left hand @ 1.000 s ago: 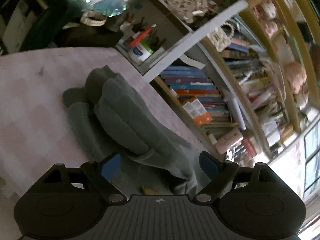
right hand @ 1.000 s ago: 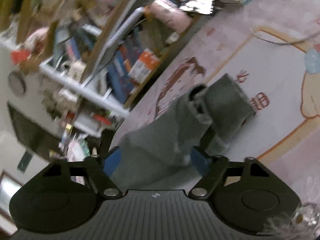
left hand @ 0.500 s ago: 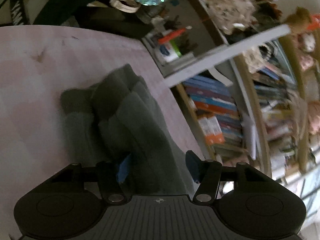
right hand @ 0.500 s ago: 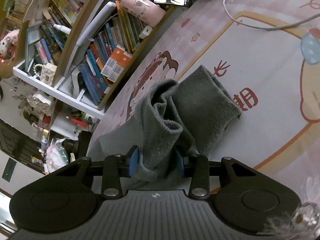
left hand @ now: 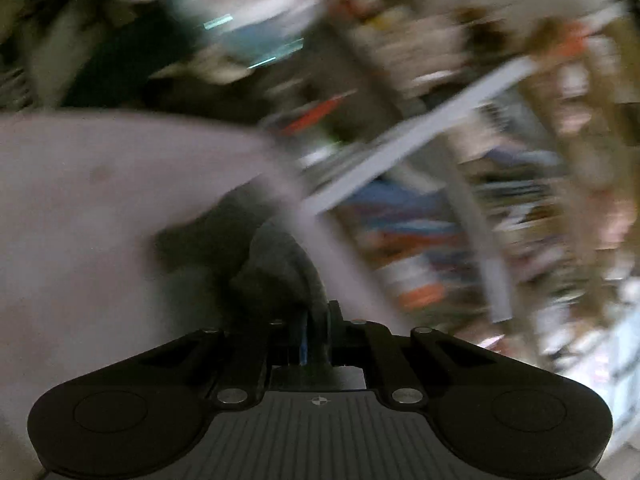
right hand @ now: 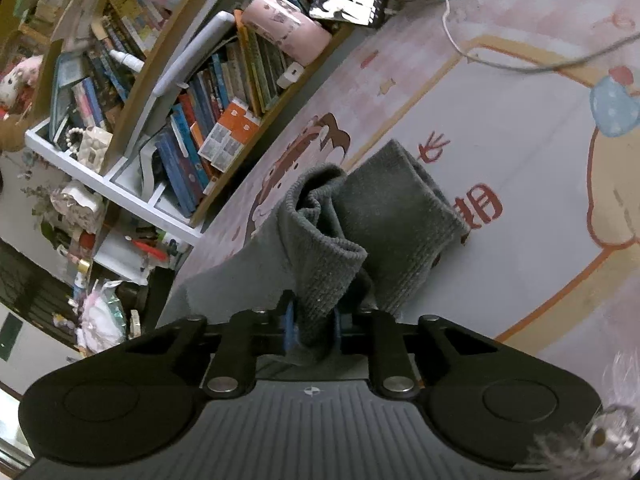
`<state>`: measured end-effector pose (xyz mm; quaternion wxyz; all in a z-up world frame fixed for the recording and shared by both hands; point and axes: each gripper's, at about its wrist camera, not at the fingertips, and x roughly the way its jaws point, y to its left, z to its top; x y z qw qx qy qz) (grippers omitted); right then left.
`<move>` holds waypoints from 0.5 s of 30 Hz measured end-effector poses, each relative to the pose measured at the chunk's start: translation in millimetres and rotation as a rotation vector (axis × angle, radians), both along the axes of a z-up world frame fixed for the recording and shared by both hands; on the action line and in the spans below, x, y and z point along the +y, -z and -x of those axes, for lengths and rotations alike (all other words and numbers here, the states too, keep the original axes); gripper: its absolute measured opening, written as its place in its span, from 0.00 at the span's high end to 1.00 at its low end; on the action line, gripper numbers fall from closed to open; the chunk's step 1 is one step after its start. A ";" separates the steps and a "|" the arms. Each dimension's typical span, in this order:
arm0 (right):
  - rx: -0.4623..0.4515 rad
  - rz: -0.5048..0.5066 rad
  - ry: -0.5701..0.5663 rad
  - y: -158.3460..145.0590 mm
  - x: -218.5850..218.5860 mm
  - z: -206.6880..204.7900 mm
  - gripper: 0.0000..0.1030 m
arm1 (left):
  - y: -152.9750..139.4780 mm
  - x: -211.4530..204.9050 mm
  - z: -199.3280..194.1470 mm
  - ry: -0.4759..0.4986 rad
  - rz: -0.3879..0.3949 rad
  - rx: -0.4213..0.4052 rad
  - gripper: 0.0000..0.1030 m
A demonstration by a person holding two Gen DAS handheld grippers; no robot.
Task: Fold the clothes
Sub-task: 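Grasp the end of the folded grey sweatshirt with both tools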
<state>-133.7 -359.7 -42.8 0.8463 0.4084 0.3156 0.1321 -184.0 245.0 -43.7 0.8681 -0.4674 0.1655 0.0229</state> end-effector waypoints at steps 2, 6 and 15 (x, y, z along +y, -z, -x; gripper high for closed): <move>-0.032 0.017 0.006 -9.0 -2.5 -0.9 0.88 | 13.7 4.0 5.2 0.000 0.054 0.012 0.93; -0.192 0.105 0.055 -48.5 -7.8 5.1 0.94 | 8.9 2.4 3.7 0.010 0.029 0.012 0.93; -0.083 0.263 0.098 -18.9 -18.4 2.6 0.94 | 12.8 -0.4 2.3 0.021 0.014 0.039 0.84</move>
